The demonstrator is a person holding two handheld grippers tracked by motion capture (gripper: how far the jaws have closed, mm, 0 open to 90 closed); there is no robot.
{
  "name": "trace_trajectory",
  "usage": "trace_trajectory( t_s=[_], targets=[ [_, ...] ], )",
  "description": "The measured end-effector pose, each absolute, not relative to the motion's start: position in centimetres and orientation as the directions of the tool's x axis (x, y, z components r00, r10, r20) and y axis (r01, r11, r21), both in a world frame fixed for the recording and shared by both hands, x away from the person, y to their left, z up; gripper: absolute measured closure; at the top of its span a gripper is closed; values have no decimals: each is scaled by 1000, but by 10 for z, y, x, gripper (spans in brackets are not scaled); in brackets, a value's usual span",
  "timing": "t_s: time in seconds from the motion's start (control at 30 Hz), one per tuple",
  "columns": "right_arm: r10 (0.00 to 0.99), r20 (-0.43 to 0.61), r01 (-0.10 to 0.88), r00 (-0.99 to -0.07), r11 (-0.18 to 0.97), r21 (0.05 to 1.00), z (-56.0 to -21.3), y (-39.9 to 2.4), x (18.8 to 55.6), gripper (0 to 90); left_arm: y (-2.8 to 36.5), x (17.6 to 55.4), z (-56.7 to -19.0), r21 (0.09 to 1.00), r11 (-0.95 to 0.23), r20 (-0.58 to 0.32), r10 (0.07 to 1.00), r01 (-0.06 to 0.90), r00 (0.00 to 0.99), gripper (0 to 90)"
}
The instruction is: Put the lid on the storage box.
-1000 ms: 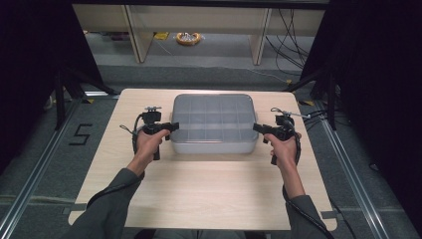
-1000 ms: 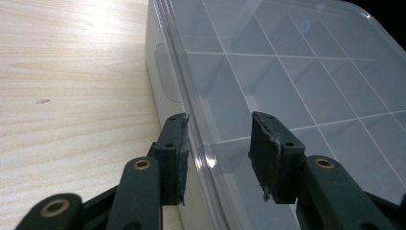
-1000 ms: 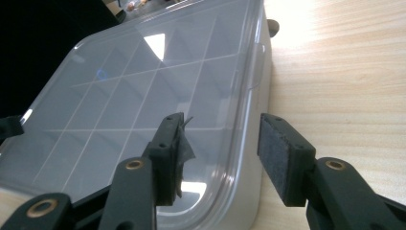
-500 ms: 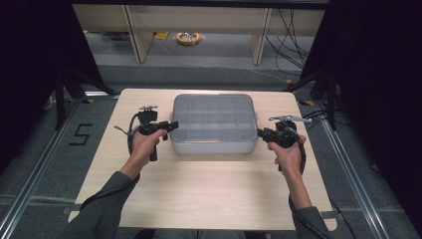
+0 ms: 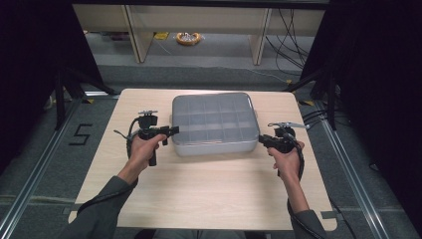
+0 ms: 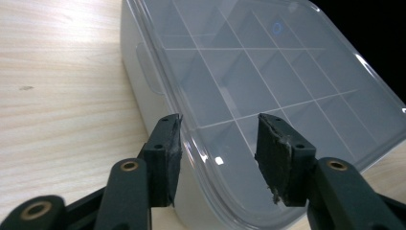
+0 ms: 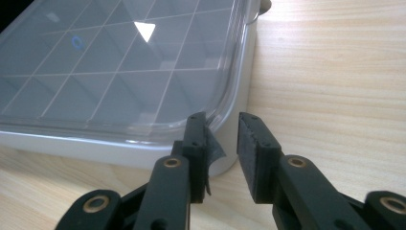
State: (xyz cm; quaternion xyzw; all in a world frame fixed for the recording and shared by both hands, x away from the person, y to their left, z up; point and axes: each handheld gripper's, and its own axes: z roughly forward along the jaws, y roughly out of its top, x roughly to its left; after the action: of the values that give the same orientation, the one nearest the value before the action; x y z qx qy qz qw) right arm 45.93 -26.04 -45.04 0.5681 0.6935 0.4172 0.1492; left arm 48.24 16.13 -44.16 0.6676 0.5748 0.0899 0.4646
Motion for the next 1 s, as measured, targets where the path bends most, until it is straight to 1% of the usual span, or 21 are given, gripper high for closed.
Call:
trace_trajectory(
  t_s=[0.1,0.13,0.17,0.2,0.23,0.27,0.3,0.33,0.43,0.5,0.67,0.7,0.77,0.83,0.87,1.0],
  targets=[
    [906,277,666,-321,8,746,-450,-258,458,733,162,482,-441,728,76,-398,857,682,329,513],
    [908,277,666,-314,3,746,-450,-257,458,730,163,483,-441,731,56,-378,863,680,334,519],
    [903,281,669,-326,10,743,-450,-256,457,726,163,483,-442,732,47,-364,870,679,333,534],
    [906,279,668,-320,6,744,-448,-256,455,723,163,485,-446,730,29,-347,876,683,334,576],
    [906,279,668,-320,6,744,-448,-256,455,723,163,485,-446,730,29,-347,876,683,334,595],
    [904,279,666,-325,9,746,-448,-257,454,720,164,487,-449,727,23,-342,879,686,333,595],
    [897,290,663,-333,4,749,-448,-257,453,717,163,488,-453,730,61,-373,871,681,321,599],
    [898,287,660,-333,5,752,-448,-259,450,715,165,490,-454,723,70,-391,861,687,324,628],
    [896,294,660,-332,-2,751,-448,-260,446,713,163,491,-453,736,70,-379,866,674,325,651],
    [892,306,668,-333,-6,744,-447,-265,441,713,161,494,-452,739,48,-357,874,672,330,676],
    [894,302,659,-332,-9,752,-449,-269,437,711,159,501,-451,745,42,-336,886,666,319,684],
    [887,319,663,-334,-19,749,-450,-270,435,709,160,503,-451,745,46,-338,886,666,318,694],
    [892,309,667,-330,-11,745,-451,-271,435,709,163,507,-452,743,62,-353,882,667,311,697],
    [887,323,672,-331,-19,740,-452,-271,433,708,164,510,-452,737,87,-374,878,670,298,700],
    [885,321,670,-339,-13,742,-453,-271,432,708,165,513,-452,740,71,-360,882,669,305,700],
    [883,321,673,-343,-6,739,-454,-270,429,706,165,517,-452,738,81,-365,882,670,297,700]
  ],
)
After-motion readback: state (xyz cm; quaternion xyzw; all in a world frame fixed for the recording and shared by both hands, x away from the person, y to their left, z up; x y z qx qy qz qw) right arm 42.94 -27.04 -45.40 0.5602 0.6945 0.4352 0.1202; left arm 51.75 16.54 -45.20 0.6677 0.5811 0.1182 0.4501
